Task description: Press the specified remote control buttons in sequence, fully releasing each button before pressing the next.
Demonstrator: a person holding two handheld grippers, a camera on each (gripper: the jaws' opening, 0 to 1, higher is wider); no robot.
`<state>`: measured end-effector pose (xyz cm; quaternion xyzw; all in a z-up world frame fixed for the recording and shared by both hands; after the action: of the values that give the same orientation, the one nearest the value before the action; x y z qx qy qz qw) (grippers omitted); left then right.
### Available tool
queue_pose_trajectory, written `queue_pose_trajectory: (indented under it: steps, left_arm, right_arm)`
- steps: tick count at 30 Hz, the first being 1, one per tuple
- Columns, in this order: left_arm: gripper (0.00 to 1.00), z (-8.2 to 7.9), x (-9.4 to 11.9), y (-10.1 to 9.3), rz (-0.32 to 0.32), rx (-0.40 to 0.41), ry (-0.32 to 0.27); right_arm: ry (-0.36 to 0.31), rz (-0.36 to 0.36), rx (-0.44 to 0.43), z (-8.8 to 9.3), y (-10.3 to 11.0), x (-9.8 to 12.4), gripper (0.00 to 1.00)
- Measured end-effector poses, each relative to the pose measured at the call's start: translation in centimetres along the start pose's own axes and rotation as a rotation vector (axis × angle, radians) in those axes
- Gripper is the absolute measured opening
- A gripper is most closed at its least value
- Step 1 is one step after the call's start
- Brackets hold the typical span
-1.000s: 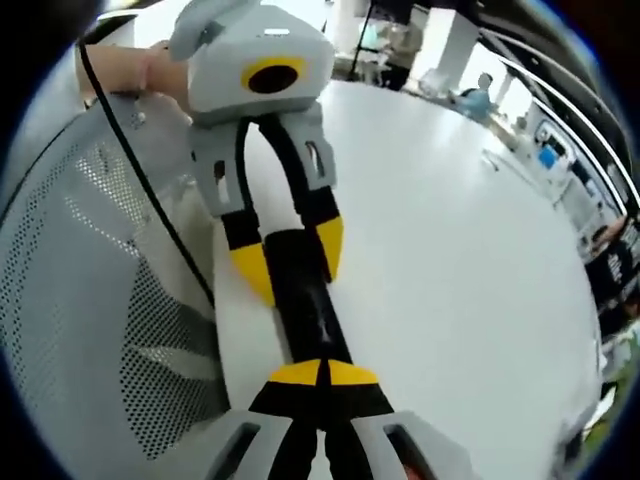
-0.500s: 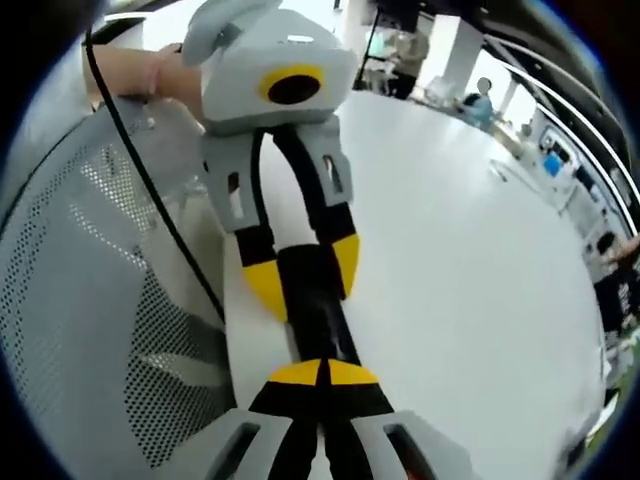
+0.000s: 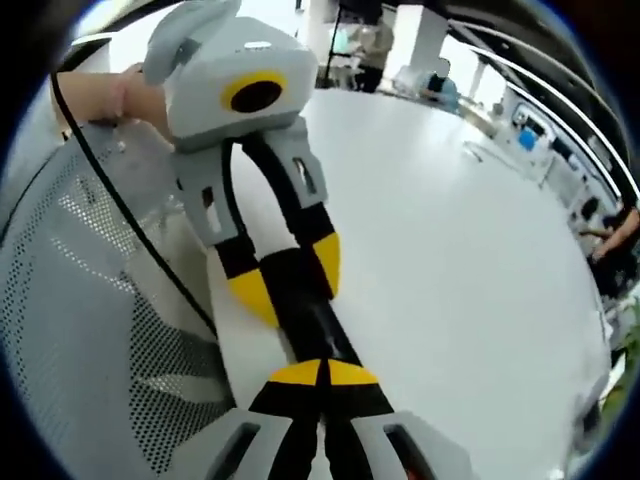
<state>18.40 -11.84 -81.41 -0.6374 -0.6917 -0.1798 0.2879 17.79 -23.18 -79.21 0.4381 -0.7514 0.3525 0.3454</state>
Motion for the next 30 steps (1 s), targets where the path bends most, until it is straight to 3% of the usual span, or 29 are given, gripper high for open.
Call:
queue_pose_trajectory:
  steps: [2,6,15,23,30]
  left_arm:
    - [0.26,0.0,0.0,0.0,0.0,-0.001,0.001]
    - [0.26,-0.01,0.0,0.01,0.002,-0.002,0.001]
    - [0.26,-0.02,0.01,0.05,0.003,-0.003,0.002]
    - [0.26,-0.05,0.01,0.02,0.002,-0.004,0.004]
    - [0.26,-0.05,0.02,-0.01,0.002,-0.005,0.004]
  right_arm:
    - [0.02,0.019,0.037,0.09,-0.32,0.07,0.0]
    - [0.019,-0.005,0.032,0.05,-0.3,-0.05,0.0]
    - [0.086,-0.037,0.057,-0.44,-0.56,-0.41,0.0]
    - [0.046,-0.028,-0.033,0.07,-0.66,-0.19,0.0]
    - [0.026,-0.036,-0.057,0.17,-0.63,-0.14,0.0]
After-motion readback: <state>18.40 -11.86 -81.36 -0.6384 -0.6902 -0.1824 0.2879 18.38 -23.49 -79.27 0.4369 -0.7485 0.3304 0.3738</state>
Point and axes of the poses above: the point that each gripper's makers call its tool centre point, and the gripper's own axes: x roughly backward along the fingers, y roughly to its left, z roughly out of its underside, the point moved 7 cm from there along x, roughly backward along the fingers, and after that the axes turned 9 degrees about z, right-handed, at the moved point
